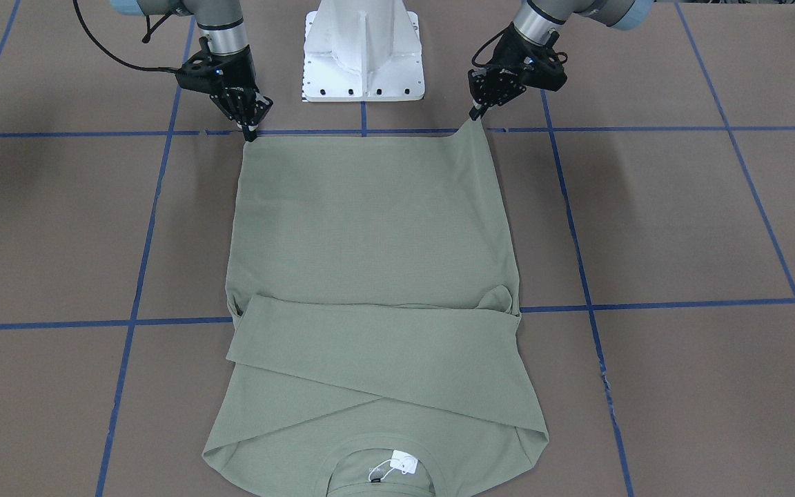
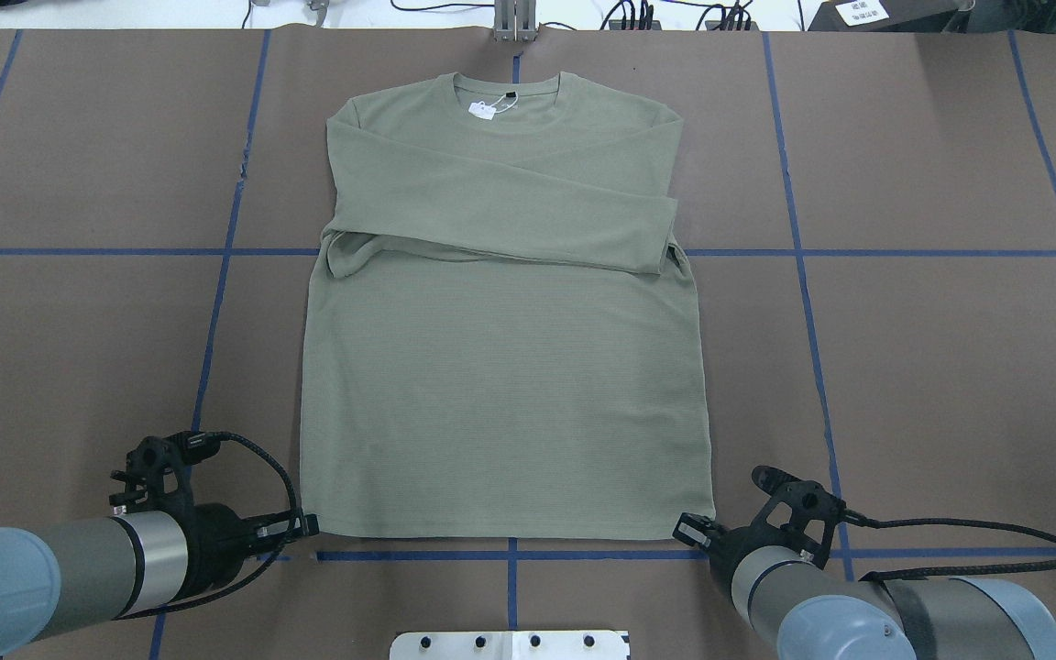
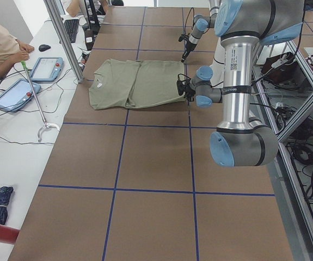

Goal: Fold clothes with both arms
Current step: 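Lift the hem corners with both grippers and carry them toward the collar, then lay the hem over the collar with both grippers and release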

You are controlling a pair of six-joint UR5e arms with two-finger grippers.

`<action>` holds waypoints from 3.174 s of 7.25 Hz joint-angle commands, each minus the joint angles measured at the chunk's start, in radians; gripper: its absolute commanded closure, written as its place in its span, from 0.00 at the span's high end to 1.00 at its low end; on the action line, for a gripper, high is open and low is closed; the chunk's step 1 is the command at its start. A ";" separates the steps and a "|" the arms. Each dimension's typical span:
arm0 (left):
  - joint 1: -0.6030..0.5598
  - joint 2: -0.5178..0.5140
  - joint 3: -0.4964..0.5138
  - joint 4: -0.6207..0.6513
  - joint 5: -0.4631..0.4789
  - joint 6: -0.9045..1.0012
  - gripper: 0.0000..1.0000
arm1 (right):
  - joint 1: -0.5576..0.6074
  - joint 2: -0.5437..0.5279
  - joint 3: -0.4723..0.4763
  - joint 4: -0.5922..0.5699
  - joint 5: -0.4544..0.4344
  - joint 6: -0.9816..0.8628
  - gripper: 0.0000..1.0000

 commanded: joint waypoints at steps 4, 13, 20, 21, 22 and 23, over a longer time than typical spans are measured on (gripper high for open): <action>-0.030 0.141 -0.534 0.320 -0.267 0.006 0.00 | 0.039 0.263 0.569 -0.848 0.193 -0.005 0.00; -0.597 -0.357 0.091 0.497 -0.381 0.546 0.00 | 0.555 0.494 -0.166 -0.322 0.324 -0.523 0.00; -0.614 -0.512 0.593 0.261 -0.312 0.568 0.00 | 0.679 0.611 -0.632 -0.012 0.370 -0.625 0.00; -0.614 -0.512 0.595 0.261 -0.312 0.568 0.00 | 0.688 0.611 -0.650 -0.012 0.370 -0.630 0.00; -0.613 -0.512 0.595 0.261 -0.312 0.568 0.00 | 0.690 0.611 -0.655 -0.011 0.370 -0.631 0.00; -0.613 -0.514 0.595 0.261 -0.312 0.568 0.00 | 0.690 0.611 -0.662 -0.011 0.370 -0.631 0.00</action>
